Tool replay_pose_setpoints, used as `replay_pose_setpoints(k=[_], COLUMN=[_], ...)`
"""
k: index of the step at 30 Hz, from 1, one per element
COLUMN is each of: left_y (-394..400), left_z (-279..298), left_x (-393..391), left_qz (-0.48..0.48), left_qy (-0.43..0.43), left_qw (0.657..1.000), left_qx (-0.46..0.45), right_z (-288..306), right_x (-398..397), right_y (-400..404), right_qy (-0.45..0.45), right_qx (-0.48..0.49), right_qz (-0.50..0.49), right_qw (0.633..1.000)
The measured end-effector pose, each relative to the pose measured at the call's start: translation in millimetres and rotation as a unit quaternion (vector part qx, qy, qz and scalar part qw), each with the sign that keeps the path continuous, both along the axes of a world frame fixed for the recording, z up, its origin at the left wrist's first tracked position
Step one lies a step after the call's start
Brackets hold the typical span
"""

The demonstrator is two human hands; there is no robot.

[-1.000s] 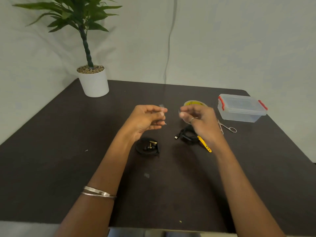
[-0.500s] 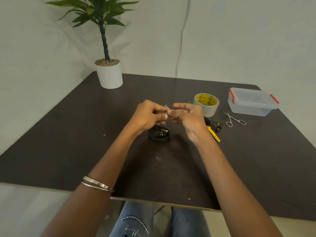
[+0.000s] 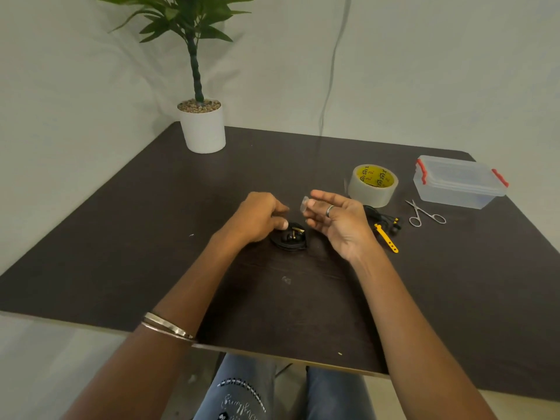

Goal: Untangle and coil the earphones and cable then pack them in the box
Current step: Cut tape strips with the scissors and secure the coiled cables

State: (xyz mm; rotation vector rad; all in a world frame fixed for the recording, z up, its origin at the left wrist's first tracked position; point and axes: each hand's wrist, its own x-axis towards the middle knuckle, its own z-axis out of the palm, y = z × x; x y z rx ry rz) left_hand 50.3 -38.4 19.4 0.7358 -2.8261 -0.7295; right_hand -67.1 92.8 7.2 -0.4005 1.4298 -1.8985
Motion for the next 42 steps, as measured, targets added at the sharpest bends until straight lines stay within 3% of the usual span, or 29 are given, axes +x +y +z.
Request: replay_pose_setpoints(k=[12, 18, 21, 25, 28, 32, 42], left_y=[7.1, 7.2, 6.5, 6.4, 7.0, 5.8, 7.8], left_z=[-16.4, -16.8, -13.5, -13.9, -15.9, -16.2, -10.2], left_x=[0.8, 2.2, 1.5, 2.8, 2.1, -0.4, -2.0], left_qz=[0.01, 0.054, 0.078, 0.1, 0.119, 0.14, 0.121], left_qy=[0.068, 0.195, 0.219, 0.25, 0.272, 0.287, 0.269], left_qw=[0.993, 0.979, 0.967, 0.922, 0.888, 0.873, 0.912], left_qx=[-0.097, 0.03, 0.104, 0.279, 0.352, 0.367, 0.286], right_z=[-5.5, -8.8, -11.7, -13.6, -12.9, -11.6, -13.0], right_x=[5.9, 14.0, 14.4, 9.9, 8.6, 7.8, 7.3], right_y=[1.5, -2.5, -4.9, -4.8, -4.7, -3.2, -7.7], right_qy=[0.094, 0.203, 0.244, 0.252, 0.217, 0.179, 0.286], right_qx=[-0.016, -0.015, -0.012, -0.026, -0.059, -0.09, -0.05], right_qz=[0.013, 0.016, -0.002, -0.004, 0.003, 0.011, -0.011], right_qw=[0.995, 0.979, 0.97, 0.967, 0.974, 0.98, 0.957])
